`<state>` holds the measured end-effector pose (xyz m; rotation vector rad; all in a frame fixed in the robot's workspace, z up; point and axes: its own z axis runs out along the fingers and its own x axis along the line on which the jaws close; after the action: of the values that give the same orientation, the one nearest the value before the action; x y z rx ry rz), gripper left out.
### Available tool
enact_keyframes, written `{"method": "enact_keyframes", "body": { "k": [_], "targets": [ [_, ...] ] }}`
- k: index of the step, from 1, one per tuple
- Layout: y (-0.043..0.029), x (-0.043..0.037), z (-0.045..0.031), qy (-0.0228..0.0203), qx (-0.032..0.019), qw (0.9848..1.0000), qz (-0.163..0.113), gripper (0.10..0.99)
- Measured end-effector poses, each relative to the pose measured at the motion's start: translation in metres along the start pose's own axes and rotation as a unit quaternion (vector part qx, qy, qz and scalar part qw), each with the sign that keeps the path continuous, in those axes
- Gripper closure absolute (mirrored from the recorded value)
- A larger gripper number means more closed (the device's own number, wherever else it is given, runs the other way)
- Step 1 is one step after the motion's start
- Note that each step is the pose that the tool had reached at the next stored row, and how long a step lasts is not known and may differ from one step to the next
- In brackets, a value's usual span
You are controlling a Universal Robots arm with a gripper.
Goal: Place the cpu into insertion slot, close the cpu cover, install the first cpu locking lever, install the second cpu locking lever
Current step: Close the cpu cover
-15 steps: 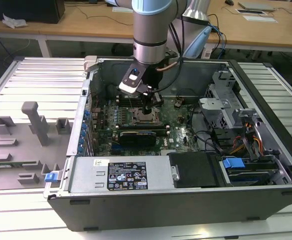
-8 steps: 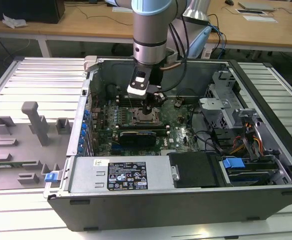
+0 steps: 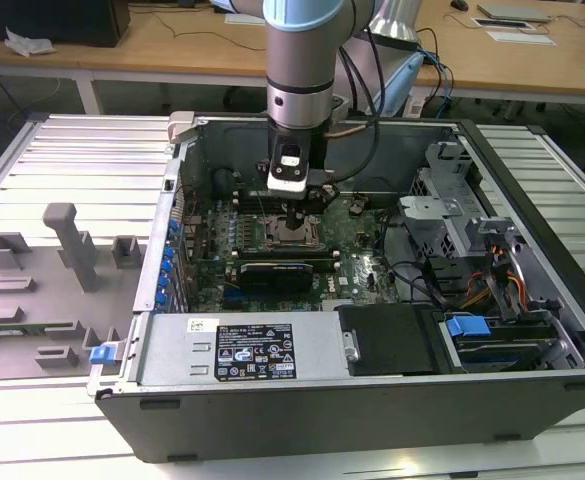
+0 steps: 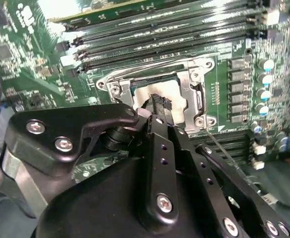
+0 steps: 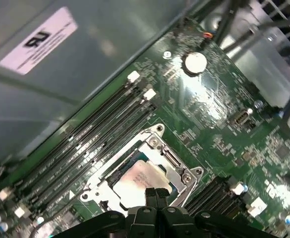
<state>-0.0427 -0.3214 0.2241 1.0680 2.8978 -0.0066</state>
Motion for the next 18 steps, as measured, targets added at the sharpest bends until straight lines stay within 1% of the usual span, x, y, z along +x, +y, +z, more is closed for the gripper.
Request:
{"method": "enact_keyframes", "body": {
  "k": [1, 3, 5, 6, 7, 8, 10, 11, 12, 14, 15, 16, 17, 18],
  "targets": [
    [0.0000, 0.0000, 0.0000, -0.0003, -0.0002, 0.9998, -0.019, 0.980],
    [0.0000, 0.0000, 0.0001, -0.0007, -0.0004, 0.9993, -0.036, 0.980],
    [0.0000, 0.0000, 0.0002, -0.0012, -0.0004, 0.9986, -0.054, 0.980],
    [0.0000, 0.0001, 0.0003, -0.0019, -0.0003, 0.9972, -0.075, 0.980],
    [0.0001, 0.0001, 0.0003, -0.0025, -0.0001, 0.9961, -0.088, 0.980],
    [0.0001, 0.0001, 0.0003, -0.0028, 0.0001, 0.9953, -0.096, 0.980],
    [0.0001, 0.0001, 0.0004, -0.0039, 0.0006, 0.9926, -0.122, 0.980],
    [0.0001, 0.0001, 0.0004, -0.0044, 0.0008, 0.9914, -0.131, 0.980],
    [0.0002, 0.0002, 0.0004, -0.0050, 0.0012, 0.9895, -0.144, 0.980],
    [0.0002, 0.0002, 0.0004, -0.0059, 0.0018, 0.9865, -0.164, 0.980],
    [0.0002, 0.0002, 0.0005, -0.0065, 0.0021, 0.9846, -0.175, 0.980],
    [0.0003, 0.0003, 0.0005, -0.0072, 0.0025, 0.9819, -0.189, 0.980],
    [0.0003, 0.0003, 0.0005, -0.0076, 0.0027, 0.9804, -0.197, 0.980],
    [0.0003, 0.0003, 0.0005, -0.0081, 0.0031, 0.9783, -0.207, 0.980]
  ]
}}
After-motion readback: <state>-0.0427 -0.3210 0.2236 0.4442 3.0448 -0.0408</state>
